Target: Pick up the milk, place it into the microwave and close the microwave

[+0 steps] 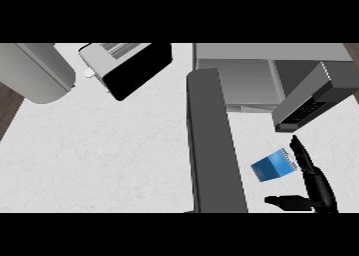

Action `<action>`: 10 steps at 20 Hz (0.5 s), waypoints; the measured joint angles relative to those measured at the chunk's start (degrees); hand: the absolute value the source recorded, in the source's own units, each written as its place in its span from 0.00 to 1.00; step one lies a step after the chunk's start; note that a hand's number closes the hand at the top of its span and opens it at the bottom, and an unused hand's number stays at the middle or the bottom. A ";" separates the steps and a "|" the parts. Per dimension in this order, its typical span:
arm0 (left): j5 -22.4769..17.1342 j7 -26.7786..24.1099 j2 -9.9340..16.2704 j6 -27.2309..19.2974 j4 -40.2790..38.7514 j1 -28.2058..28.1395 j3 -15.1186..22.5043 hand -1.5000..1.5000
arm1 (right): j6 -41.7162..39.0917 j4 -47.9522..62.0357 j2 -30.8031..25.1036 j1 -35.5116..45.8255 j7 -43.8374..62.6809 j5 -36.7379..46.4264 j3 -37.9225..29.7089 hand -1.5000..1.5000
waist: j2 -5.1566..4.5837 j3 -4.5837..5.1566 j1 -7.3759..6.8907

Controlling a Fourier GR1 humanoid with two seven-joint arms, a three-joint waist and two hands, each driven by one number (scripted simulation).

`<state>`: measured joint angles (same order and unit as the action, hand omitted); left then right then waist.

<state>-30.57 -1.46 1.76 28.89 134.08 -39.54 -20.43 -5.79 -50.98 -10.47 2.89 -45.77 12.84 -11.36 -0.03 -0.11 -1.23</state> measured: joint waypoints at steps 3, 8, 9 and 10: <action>-0.39 -0.04 -0.19 0.32 0.02 -0.75 0.02 0.00 | -0.14 6.66 -0.83 4.06 -2.81 -0.11 -1.20 0.00 | -0.04 -0.01 -0.13; -1.90 -0.23 0.96 2.12 -0.28 -1.94 -2.38 0.00 | -1.81 14.30 -0.89 7.51 -7.14 -1.01 -2.30 0.00 | -0.01 -0.01 -0.12; -2.05 -0.28 1.11 2.18 -0.30 -1.85 -2.69 0.00 | -2.22 16.44 -1.27 8.61 -7.92 -1.23 -2.77 1.00 | -0.06 -0.03 -0.21; -2.16 -0.46 0.83 2.58 -0.37 -1.91 -2.49 0.00 | -2.18 18.15 -0.98 9.73 -8.51 -1.36 -3.05 1.00 | -0.09 -0.02 -0.26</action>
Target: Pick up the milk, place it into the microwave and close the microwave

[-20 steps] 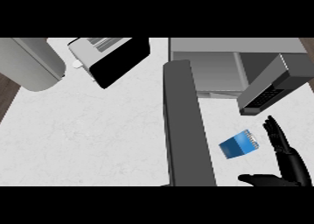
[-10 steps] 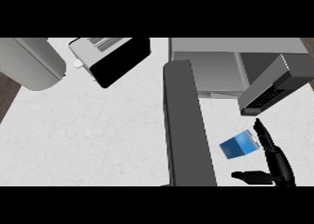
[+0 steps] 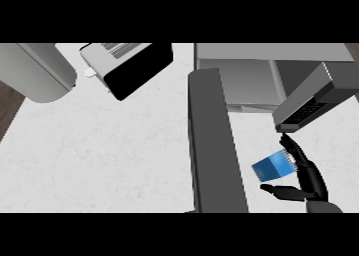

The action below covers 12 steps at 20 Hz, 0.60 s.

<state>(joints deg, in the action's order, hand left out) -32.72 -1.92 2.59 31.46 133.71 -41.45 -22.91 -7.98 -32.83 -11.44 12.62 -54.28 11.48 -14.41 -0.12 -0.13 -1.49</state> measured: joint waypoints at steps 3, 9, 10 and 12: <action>-0.40 0.37 0.07 0.02 -0.11 0.59 0.17 0.00 | -0.83 4.73 0.07 2.13 -1.76 -0.15 -0.38 1.00 | -0.08 -0.03 -0.02; -1.24 0.64 -0.47 0.70 -0.22 -0.03 0.80 0.00 | -0.34 9.93 -0.07 6.26 -3.44 1.23 0.44 1.00 | -0.04 0.10 -0.18; -1.54 0.59 -0.15 0.80 -0.39 0.22 0.53 0.00 | 0.35 10.30 0.59 6.66 -3.98 1.39 0.50 1.00 | -0.02 0.16 -0.17; -1.81 0.97 -0.02 0.25 -0.40 0.71 0.40 0.00 | 0.34 10.92 0.84 7.80 -4.29 1.10 0.35 1.00 | -0.01 0.16 -0.05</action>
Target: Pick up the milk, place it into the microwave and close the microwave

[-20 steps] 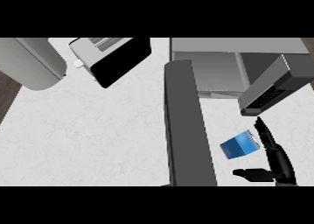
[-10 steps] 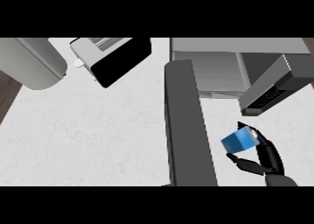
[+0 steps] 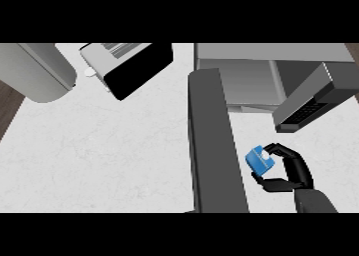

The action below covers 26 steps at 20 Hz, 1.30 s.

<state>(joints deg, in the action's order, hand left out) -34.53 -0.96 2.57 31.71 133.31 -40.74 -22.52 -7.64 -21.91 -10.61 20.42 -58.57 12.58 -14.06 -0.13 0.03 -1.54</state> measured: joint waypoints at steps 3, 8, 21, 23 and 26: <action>-0.31 -0.04 -0.13 0.29 -0.06 -0.05 0.04 0.00 | -0.53 0.16 0.31 0.77 -0.46 -0.30 0.33 1.00 | 0.05 -0.01 0.06; -0.82 -0.43 -0.54 1.59 -0.15 -0.75 -0.05 0.00 | 0.00 2.04 1.64 3.32 -0.56 -1.71 -0.87 1.00 | -0.03 -0.04 -0.11; -5.16 1.39 1.67 1.65 -0.50 -1.51 -3.09 0.00 | 5.02 5.16 2.82 11.95 0.11 -1.68 -2.45 1.00 | -0.20 -0.17 -0.37; -5.65 1.67 2.26 1.46 -0.64 -0.71 -3.50 0.00 | 5.66 5.65 2.56 14.03 0.43 -1.83 -2.87 1.00 | -0.26 -0.17 -0.38; -5.81 1.90 1.32 1.73 -0.66 -0.61 -2.65 0.00 | 6.88 7.13 1.79 17.70 1.79 -1.74 -3.35 1.00 | -0.39 -0.18 -0.69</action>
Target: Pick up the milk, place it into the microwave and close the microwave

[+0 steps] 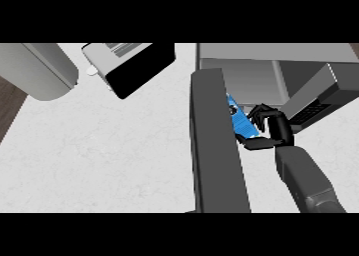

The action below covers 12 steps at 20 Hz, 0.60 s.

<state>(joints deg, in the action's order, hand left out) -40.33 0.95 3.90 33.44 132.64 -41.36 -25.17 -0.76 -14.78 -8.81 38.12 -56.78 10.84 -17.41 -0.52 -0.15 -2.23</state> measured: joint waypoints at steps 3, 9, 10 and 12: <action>-0.01 0.13 0.16 -0.16 -0.27 1.84 0.25 0.00 | 0.70 1.60 -1.53 4.30 2.35 -0.10 -0.70 1.00 | -0.27 -0.02 -0.37; -0.21 0.46 0.29 0.58 -0.45 2.49 0.46 0.00 | 2.42 4.76 -3.93 9.30 5.91 0.50 -1.17 1.00 | -0.70 -0.06 -1.42; -0.46 0.50 0.91 0.57 -0.54 2.92 0.02 0.00 | 2.58 5.11 -4.25 10.37 6.87 0.52 -1.27 1.00 | -0.76 -0.07 -1.57; -0.69 0.82 1.47 0.06 -0.73 4.36 0.09 0.00 | 2.80 5.72 -4.99 12.59 8.77 0.81 -1.21 1.00 | -0.97 -0.07 -1.77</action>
<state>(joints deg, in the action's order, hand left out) -41.02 1.76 5.37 33.50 131.92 -37.00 -25.08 2.03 -9.06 -13.81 50.71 -48.01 11.65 -18.62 -1.48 -0.23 -4.00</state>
